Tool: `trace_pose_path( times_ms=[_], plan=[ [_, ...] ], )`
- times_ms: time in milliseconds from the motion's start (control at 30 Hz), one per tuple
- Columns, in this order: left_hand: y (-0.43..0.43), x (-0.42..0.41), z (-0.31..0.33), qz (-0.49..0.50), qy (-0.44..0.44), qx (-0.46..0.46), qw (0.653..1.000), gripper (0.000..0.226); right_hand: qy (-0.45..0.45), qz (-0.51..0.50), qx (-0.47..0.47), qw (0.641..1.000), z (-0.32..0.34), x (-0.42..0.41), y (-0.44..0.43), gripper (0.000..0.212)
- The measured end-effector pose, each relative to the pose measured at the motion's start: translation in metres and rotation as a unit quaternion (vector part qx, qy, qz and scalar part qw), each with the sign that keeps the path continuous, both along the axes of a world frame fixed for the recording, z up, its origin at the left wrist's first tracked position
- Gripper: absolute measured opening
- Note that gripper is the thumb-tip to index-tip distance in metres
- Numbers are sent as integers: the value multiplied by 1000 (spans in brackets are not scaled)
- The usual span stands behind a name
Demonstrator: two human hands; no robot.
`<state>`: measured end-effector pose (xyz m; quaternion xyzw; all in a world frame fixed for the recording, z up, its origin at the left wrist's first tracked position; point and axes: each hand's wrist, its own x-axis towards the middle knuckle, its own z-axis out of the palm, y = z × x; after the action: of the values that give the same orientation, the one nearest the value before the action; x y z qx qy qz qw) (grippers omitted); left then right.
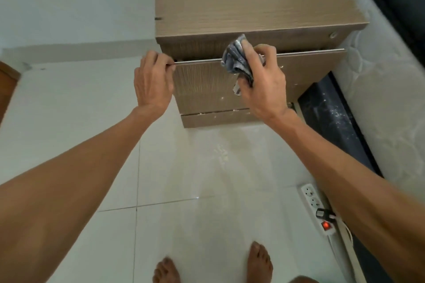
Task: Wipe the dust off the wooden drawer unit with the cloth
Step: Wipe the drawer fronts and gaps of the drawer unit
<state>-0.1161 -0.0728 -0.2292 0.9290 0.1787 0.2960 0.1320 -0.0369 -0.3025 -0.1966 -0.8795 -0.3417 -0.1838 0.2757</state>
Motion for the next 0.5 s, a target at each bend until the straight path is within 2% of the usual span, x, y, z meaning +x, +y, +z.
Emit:
trace_pose_path(
  times_ms=[167, 267, 367, 500],
  plan=[
    [20, 10, -21, -48, -96, 46, 993, 13, -149, 62, -19, 987, -12, 12, 16, 69],
    [31, 16, -30, -77, -136, 84, 984, 14, -231, 79, -31, 969, -14, 16, 31, 58],
    [41, 22, -39, -109, -179, 117, 971, 16, -317, 97, -30, 943, -26, 20, 50, 51],
    [44, 26, -50, -134, -241, 132, 952, 14, -412, 105, -37, 904, -52, 24, 71, 55]
  ],
)
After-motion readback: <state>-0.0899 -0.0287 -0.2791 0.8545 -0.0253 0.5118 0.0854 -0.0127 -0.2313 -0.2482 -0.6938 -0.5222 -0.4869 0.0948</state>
